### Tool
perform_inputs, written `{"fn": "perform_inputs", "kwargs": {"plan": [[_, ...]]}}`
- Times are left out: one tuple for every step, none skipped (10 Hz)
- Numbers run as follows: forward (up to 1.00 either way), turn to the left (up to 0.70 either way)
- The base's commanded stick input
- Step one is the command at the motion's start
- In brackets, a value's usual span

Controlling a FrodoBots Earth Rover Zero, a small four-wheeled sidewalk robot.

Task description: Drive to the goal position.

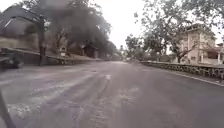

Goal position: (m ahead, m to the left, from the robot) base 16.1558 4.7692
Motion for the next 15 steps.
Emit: {"fn": "perform_inputs", "kwargs": {"plan": [[0.7, 0.0], [0.7, 0.0], [0.7, 0.0], [0.7, 0.0], [0.7, 0.0], [0.7, 0.0], [0.7, 0.0], [0.7, 0.0], [0.7, 0.0], [0.7, 0.0], [0.7, 0.0], [0.7, 0.0], [0.7, 0.0], [0.7, 0.0], [0.7, 0.0]]}}
